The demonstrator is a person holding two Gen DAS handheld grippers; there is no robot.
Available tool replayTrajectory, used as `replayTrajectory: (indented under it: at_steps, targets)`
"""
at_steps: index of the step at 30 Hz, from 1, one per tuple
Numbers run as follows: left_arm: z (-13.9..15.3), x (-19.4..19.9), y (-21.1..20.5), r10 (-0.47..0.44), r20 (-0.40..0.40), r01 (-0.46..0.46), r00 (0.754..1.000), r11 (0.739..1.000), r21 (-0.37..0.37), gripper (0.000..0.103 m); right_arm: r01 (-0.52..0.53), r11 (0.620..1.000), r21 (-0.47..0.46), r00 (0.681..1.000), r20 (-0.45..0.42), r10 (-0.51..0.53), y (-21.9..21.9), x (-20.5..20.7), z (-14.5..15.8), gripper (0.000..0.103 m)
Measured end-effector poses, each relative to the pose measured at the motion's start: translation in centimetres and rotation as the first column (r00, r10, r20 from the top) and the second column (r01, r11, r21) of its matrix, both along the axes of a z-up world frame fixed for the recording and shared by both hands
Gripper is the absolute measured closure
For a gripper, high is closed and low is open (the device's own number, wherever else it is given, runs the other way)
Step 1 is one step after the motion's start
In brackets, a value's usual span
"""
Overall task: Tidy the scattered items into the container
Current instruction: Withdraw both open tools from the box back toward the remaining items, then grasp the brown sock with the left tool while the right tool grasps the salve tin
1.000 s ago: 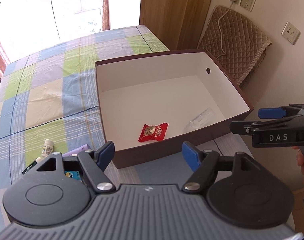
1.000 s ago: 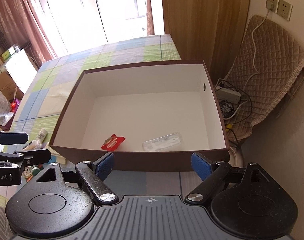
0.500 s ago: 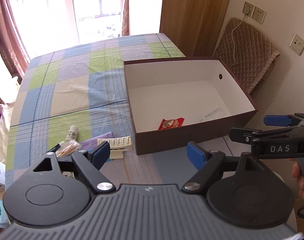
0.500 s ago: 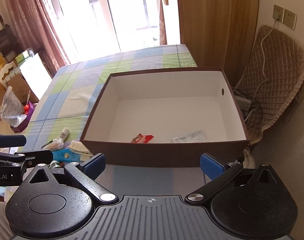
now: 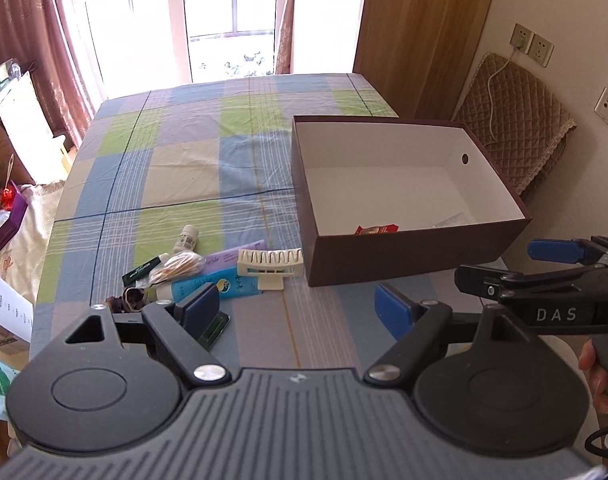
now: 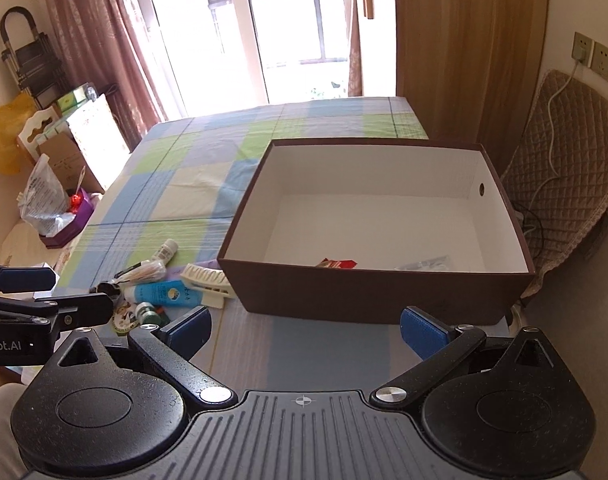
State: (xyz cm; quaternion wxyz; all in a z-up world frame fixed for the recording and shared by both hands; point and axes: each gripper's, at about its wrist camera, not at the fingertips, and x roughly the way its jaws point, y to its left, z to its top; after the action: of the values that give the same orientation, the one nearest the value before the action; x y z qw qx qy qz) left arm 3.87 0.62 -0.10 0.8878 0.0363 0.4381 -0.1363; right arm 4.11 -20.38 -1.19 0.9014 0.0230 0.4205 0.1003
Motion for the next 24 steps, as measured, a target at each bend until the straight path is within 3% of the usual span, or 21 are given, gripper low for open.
replayTrajectory:
  at_steps: [12,24]
  targets:
    - [-1.4,-1.2,3.2,0.051,0.000,-0.051,0.999,0.999,0.010,0.021,-0.063,0.998,0.008,0.998,-0.020,0.063,2.9,-0.3,-1.8,0.000]
    - [-5.2,-1.6,9.2,0.139,-0.016,-0.138,0.990,0.989,0.052,0.021,-0.146,0.988,0.058,0.988,-0.040,0.148,5.5,0.7,-5.0,0.000]
